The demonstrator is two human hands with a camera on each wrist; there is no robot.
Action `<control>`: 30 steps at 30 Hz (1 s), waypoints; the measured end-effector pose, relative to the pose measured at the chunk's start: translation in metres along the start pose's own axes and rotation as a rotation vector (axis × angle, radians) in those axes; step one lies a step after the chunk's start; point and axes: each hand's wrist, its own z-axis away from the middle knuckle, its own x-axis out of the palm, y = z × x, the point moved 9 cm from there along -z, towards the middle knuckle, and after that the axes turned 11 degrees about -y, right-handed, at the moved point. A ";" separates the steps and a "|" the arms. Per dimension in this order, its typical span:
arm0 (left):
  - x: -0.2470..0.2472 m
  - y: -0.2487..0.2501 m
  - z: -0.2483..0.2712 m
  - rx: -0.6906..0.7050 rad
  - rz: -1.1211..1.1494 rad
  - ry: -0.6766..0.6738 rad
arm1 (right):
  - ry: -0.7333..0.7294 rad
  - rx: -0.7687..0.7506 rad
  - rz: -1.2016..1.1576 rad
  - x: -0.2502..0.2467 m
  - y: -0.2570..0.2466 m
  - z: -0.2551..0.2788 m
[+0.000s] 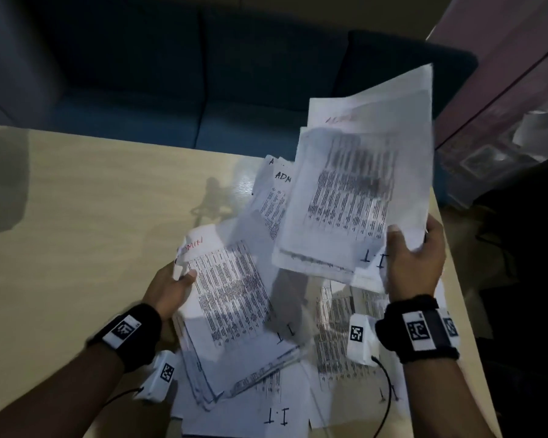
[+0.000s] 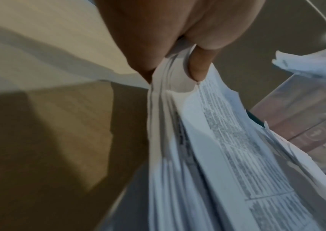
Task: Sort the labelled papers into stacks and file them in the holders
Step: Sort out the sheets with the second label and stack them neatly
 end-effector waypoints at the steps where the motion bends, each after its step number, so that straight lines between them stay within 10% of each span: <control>1: 0.001 0.003 -0.001 -0.005 0.014 0.006 | -0.011 -0.006 -0.018 -0.004 -0.003 0.002; 9: 0.023 0.041 -0.005 0.117 0.149 0.032 | -0.524 0.357 0.008 0.064 0.085 0.086; 20: 0.043 0.058 0.008 0.246 0.122 -0.080 | -1.048 0.488 0.256 0.093 0.100 0.136; 30: 0.072 0.054 0.026 0.244 0.060 -0.407 | -0.762 0.385 0.213 0.101 0.095 0.074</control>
